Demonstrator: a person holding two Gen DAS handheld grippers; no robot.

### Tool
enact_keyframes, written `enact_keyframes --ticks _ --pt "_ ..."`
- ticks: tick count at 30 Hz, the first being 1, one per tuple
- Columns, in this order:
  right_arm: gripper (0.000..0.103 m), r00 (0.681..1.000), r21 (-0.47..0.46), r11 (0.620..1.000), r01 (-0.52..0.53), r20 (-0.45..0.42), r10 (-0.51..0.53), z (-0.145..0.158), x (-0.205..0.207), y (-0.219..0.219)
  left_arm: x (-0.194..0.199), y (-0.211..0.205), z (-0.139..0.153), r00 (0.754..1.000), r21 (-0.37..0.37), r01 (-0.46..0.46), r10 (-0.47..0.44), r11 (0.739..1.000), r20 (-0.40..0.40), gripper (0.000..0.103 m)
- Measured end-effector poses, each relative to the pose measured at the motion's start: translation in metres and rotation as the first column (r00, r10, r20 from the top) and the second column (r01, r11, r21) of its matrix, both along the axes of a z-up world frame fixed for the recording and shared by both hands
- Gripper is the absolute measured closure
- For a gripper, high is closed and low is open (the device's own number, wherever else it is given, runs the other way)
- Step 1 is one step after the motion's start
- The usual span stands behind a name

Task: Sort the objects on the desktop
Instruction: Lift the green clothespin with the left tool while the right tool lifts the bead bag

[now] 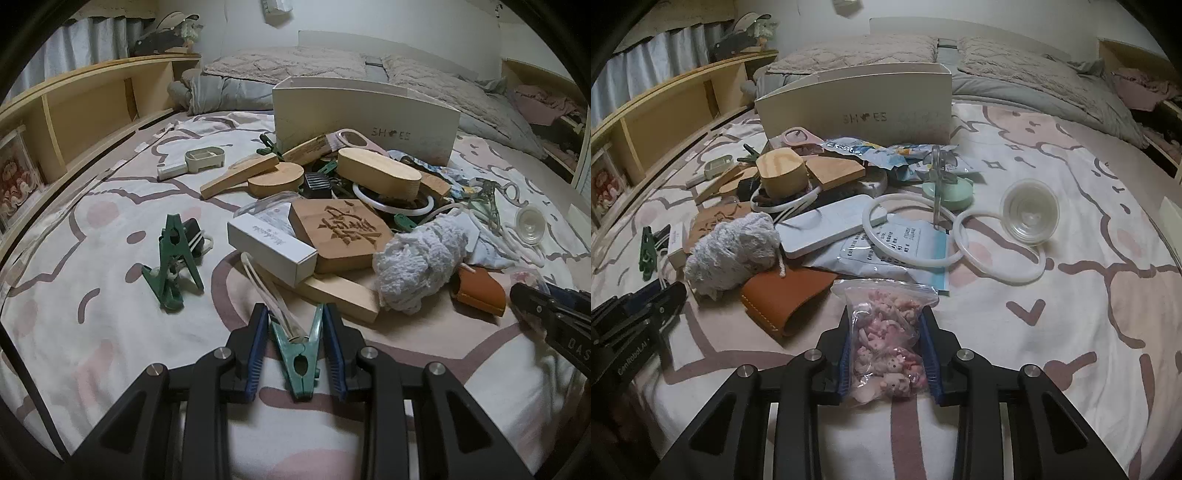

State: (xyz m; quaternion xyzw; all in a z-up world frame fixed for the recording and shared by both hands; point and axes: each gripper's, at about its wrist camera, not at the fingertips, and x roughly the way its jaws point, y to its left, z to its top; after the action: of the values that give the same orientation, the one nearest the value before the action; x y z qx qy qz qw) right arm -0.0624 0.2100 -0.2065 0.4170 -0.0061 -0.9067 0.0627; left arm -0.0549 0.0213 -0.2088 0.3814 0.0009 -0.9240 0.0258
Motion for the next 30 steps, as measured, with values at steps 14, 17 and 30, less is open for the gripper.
enact_keyframes --ticks 14,17,30 --pt "0.071 0.999 -0.017 0.999 0.028 -0.021 -0.028 0.01 0.01 0.007 0.009 -0.002 0.014 0.999 -0.01 -0.003 0.003 1.0 -0.037 0.073" --pt "0.071 0.999 -0.02 0.999 0.029 -0.035 -0.03 0.015 0.012 0.007 0.011 -0.002 0.018 0.999 -0.01 -0.003 0.003 1.0 -0.049 0.073" --pt "0.071 0.993 -0.029 1.0 -0.005 -0.119 0.001 0.043 0.024 -0.003 0.026 0.003 0.045 0.991 -0.018 0.022 -0.024 1.0 -0.131 0.073"
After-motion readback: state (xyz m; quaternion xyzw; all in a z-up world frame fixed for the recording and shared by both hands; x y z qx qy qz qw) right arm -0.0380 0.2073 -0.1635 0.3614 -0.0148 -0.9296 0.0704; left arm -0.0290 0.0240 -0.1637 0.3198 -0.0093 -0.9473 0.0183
